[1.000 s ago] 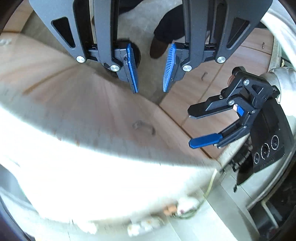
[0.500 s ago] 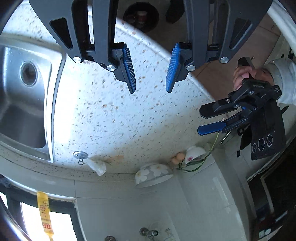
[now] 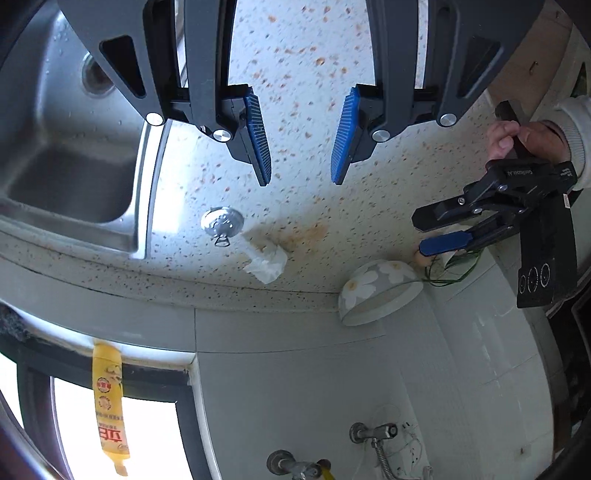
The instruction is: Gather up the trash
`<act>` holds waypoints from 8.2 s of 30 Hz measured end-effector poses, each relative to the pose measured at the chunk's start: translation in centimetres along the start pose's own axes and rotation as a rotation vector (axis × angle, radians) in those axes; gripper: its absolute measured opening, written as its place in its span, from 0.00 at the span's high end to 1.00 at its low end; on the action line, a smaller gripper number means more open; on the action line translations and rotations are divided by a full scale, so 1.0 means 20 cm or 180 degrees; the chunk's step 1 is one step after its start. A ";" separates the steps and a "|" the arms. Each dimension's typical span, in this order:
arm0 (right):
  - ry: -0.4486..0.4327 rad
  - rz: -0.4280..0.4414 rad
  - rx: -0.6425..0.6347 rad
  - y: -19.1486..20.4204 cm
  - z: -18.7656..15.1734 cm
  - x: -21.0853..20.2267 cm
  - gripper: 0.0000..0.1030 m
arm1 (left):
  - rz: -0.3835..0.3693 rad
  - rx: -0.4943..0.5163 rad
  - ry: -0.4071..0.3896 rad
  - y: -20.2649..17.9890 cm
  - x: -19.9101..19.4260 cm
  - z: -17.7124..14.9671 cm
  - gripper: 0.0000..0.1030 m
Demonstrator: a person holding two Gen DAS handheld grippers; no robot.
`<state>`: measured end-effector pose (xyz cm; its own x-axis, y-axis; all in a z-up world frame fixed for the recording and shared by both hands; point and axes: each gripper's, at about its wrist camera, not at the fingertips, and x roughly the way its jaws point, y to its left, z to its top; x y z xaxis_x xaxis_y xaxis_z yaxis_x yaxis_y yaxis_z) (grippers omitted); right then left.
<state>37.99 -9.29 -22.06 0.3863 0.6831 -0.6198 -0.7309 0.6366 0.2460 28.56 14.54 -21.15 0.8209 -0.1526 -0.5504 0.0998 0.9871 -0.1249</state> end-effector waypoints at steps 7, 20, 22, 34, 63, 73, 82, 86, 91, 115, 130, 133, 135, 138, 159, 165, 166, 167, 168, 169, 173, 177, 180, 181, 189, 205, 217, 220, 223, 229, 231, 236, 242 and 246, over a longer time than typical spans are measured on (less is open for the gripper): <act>0.0125 -0.0170 0.0067 -0.16 0.16 0.29 0.70 | 0.0244 -0.0063 0.0194 0.21 0.34 0.19 0.25; 0.0486 -0.0427 0.0235 -0.29 0.24 0.71 0.69 | 0.0089 0.0057 0.0430 0.31 0.75 0.21 0.26; 0.0493 -0.0451 0.0219 -0.28 0.25 0.75 0.69 | 0.0059 0.0018 0.0480 0.33 0.80 0.21 0.26; 0.0489 -0.0488 0.0289 -0.29 0.29 0.84 0.82 | -0.0054 -0.0059 0.0721 0.33 0.97 0.24 0.49; 0.0062 -0.0333 -0.0102 0.06 0.10 0.25 0.83 | -0.0341 0.0064 0.0537 0.20 0.38 0.06 0.87; 0.0002 -0.0123 -0.0133 0.28 -0.18 -0.13 0.83 | -0.0435 0.0124 0.0362 0.04 -0.02 -0.16 0.87; 0.0016 0.0001 -0.0071 0.46 -0.44 -0.41 0.83 | -0.0405 0.0051 0.0143 -0.09 -0.39 -0.41 0.87; 0.0048 0.0030 -0.0132 0.53 -0.54 -0.48 0.83 | -0.0435 0.0240 0.0131 -0.19 -0.52 -0.56 0.87; 0.0207 0.0167 -0.0112 0.60 -0.68 -0.50 0.82 | -0.0590 0.0335 0.0200 -0.29 -0.61 -0.71 0.87; 0.1555 0.0465 0.0235 0.64 -1.80 0.18 0.82 | -0.0841 0.0517 0.1366 -0.47 -0.27 -1.72 0.87; 0.2009 0.0224 0.0345 0.54 -2.37 0.71 0.83 | -0.0661 0.0474 0.2085 -0.50 0.19 -2.41 0.85; 0.2075 0.0195 0.0371 0.54 -2.42 0.72 0.83 | -0.0557 0.0381 0.2152 -0.48 0.24 -2.50 0.83; 0.2106 0.0178 0.0368 0.55 -2.44 0.70 0.83 | -0.0454 0.0301 0.2189 -0.48 0.26 -2.52 0.79; 0.2116 0.0163 0.0426 0.53 -2.44 0.68 0.83 | -0.0290 0.0229 0.2166 -0.45 0.27 -2.53 0.60; 0.1629 0.0143 0.0073 0.82 -1.82 -0.24 0.81 | -0.0234 -0.0005 0.1422 -0.55 -0.48 -1.84 0.33; 0.1337 -0.0106 0.0280 0.89 -1.57 -0.60 0.69 | -0.0225 0.0088 0.1124 -0.62 -0.82 -1.48 0.26; 0.1275 -0.0143 0.0339 0.90 -1.54 -0.66 0.68 | -0.0235 0.0099 0.1089 -0.63 -0.88 -1.42 0.25; 0.1208 -0.0184 0.0374 0.93 -1.50 -0.72 0.67 | -0.0224 0.0094 0.1072 -0.63 -0.93 -1.37 0.25; 0.1150 -0.0215 0.0389 0.95 -1.48 -0.78 0.64 | -0.0222 0.0063 0.1060 -0.63 -0.99 -1.32 0.24; 0.1092 -0.0237 0.0400 0.97 -1.45 -0.83 0.58 | -0.0225 0.0018 0.1046 -0.64 -1.05 -1.27 0.23; 0.0959 -0.0158 0.0376 1.03 -1.36 -1.02 0.51 | -0.0215 -0.0112 0.0899 -0.67 -1.27 -1.09 0.14; 0.0747 -0.0024 0.0000 1.07 -1.23 -1.22 0.31 | -0.0188 -0.0216 0.0670 -0.76 -1.47 -1.00 0.07; 0.0613 0.0066 -0.0178 1.06 -1.18 -1.37 0.28 | -0.0014 -0.0262 0.0627 -0.87 -1.56 -0.96 0.06; 0.0592 0.0072 -0.0199 1.07 -1.16 -1.42 0.28 | 0.0041 -0.0315 0.0618 -0.90 -1.60 -0.95 0.06; 0.0379 0.0035 -0.0165 1.12 -1.15 -1.72 0.22 | 0.0134 -0.0411 0.0457 -1.11 -1.84 -0.80 0.06; 0.0284 -0.0217 0.0051 1.27 -1.29 -1.90 0.22 | 0.0121 -0.0373 0.0567 -1.11 -1.99 -0.91 0.06; 0.0284 -0.0144 -0.0036 1.33 -1.31 -1.93 0.22 | 0.0137 -0.0334 0.0492 -1.17 -2.07 -0.95 0.06; 0.0292 -0.0098 -0.0022 1.32 -1.32 -1.93 0.22 | 0.0118 -0.0369 0.0514 -1.16 -2.08 -0.96 0.06; 0.0274 -0.0085 -0.0015 1.32 -1.32 -1.94 0.22 | 0.0135 -0.0408 0.0522 -1.15 -2.09 -0.96 0.06; 0.0248 -0.0083 0.0004 1.32 -1.32 -1.96 0.22 | 0.0148 -0.0409 0.0565 -1.15 -2.10 -0.98 0.06; 0.0244 -0.0088 0.0006 1.32 -1.32 -1.96 0.22 | 0.0139 -0.0413 0.0557 -1.16 -2.11 -0.98 0.06; 0.0232 -0.0095 -0.0033 1.33 -1.32 -1.97 0.22 | 0.0131 -0.0409 0.0523 -1.16 -2.12 -0.99 0.06; 0.0228 -0.0083 -0.0042 1.32 -1.32 -1.98 0.22 | 0.0108 -0.0406 0.0488 -1.17 -2.14 -1.00 0.06; 0.0228 -0.0079 -0.0044 1.32 -1.32 -1.98 0.22 | 0.0104 -0.0414 0.0473 -1.16 -2.15 -1.00 0.06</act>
<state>-11.41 -29.03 -10.75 0.3637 0.6394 -0.6774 -0.7294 0.6478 0.2198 -20.27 -2.86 -11.10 0.7294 -0.1353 -0.6706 -0.0070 0.9787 -0.2052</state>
